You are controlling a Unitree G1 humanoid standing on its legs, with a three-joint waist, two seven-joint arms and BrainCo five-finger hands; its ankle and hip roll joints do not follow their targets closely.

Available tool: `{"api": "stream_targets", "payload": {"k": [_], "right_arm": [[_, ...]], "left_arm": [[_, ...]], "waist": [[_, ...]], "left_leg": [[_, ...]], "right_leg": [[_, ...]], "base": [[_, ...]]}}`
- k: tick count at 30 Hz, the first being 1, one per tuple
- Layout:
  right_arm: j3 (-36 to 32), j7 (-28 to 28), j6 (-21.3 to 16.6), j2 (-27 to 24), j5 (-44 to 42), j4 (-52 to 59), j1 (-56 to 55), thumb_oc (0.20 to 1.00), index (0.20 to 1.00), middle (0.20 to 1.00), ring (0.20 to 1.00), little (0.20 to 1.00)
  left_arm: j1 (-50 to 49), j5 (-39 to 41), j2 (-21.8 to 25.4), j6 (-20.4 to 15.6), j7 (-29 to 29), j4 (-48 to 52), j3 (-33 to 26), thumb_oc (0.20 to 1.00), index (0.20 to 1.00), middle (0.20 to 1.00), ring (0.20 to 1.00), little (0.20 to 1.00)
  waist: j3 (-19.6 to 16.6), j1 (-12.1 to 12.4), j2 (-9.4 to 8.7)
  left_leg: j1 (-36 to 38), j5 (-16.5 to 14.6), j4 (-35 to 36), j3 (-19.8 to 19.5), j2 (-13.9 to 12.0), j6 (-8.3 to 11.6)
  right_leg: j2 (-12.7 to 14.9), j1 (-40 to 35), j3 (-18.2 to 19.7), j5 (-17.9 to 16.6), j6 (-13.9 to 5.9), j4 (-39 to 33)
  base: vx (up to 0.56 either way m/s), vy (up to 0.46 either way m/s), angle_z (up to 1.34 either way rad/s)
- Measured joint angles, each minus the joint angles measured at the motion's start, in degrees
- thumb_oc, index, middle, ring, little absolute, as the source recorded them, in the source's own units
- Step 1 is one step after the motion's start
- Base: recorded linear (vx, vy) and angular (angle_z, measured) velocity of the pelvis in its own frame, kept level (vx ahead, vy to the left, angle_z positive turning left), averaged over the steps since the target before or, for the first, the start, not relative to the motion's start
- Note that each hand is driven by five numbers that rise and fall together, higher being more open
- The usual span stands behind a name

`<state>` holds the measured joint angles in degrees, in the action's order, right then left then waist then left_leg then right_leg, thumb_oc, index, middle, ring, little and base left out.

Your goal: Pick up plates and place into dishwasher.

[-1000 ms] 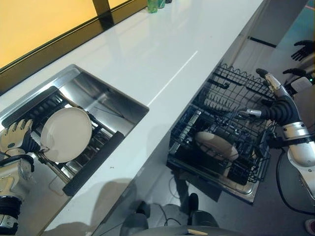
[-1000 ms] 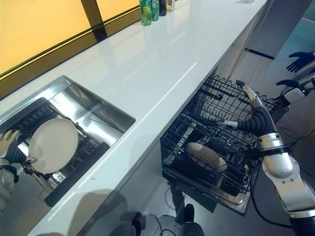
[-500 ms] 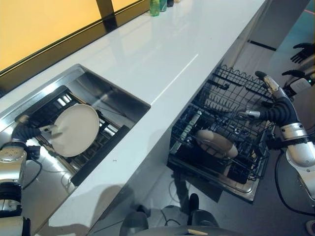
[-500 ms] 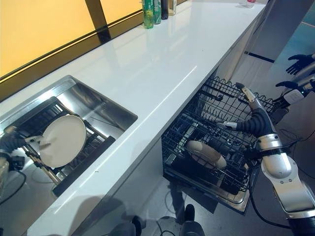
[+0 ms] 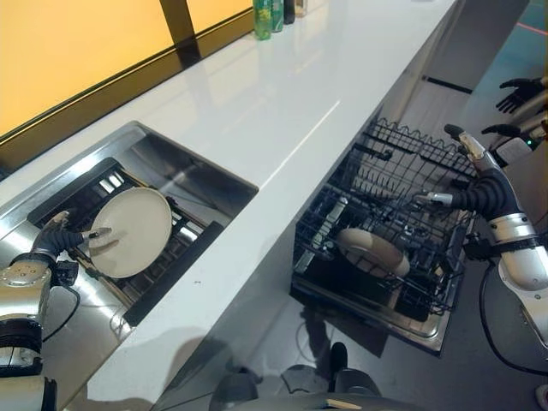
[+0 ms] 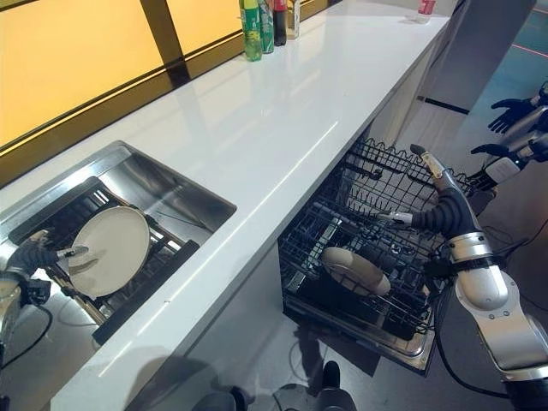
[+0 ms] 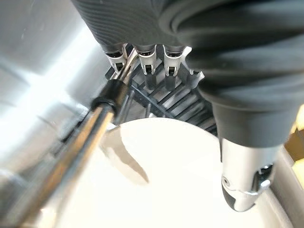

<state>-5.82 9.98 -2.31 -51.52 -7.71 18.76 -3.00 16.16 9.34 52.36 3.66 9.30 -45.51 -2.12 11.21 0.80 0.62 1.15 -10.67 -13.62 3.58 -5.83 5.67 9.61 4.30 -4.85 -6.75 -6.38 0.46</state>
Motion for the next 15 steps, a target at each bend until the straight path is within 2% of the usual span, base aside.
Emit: {"api": "stream_targets", "payload": {"k": [5,7,10,15], "right_arm": [[0.7,1.0,0.2,-1.0,-0.9,0.4,0.0,1.0,1.0,1.0,1.0,1.0],[1.3,1.1,0.2,-1.0,-0.9,0.4,-0.1,1.0,1.0,1.0,1.0,1.0],[2.2,1.6,0.2,-1.0,-0.8,0.4,0.0,1.0,1.0,1.0,1.0,1.0],[2.2,2.5,0.2,-0.9,-0.8,0.4,-0.1,1.0,1.0,1.0,1.0,1.0]], "left_arm": [[1.7,-1.4,0.2,2.0,0.2,-0.4,0.9,1.0,1.0,1.0,1.0,1.0],[1.7,-2.4,0.2,2.2,-1.7,-0.5,1.6,1.0,1.0,1.0,1.0,1.0],[1.8,-6.7,-0.2,2.4,-9.3,-0.6,3.2,1.0,1.0,1.0,1.0,1.0],[1.6,-12.1,-1.3,5.2,-21.8,-0.1,2.9,1.0,1.0,1.0,1.0,1.0]], "waist": [[-0.4,0.0,0.06],[-0.5,0.0,0.09],[-0.6,0.0,0.02],[-0.7,0.1,-0.29]], "left_leg": [[-0.8,0.0,-0.4,0.5,-0.4,0.0],[-0.8,0.0,-0.5,0.8,-0.6,0.02],[-0.8,0.0,-0.6,0.8,-0.7,0.04],[-1.1,0.0,0.1,1.2,-1.4,0.07]], "right_leg": [[0.0,0.3,-0.1,0.0,-0.04,-0.5],[-0.2,0.3,-0.2,0.0,-0.03,-0.2],[-0.4,0.3,-0.1,-0.2,0.17,-0.3],[-0.6,1.2,-0.3,0.1,0.12,0.7]], "base": [[-0.01,-0.003,0.0],[-0.01,0.001,0.04],[-0.01,-0.011,0.0],[-0.04,-0.047,-0.04]]}}
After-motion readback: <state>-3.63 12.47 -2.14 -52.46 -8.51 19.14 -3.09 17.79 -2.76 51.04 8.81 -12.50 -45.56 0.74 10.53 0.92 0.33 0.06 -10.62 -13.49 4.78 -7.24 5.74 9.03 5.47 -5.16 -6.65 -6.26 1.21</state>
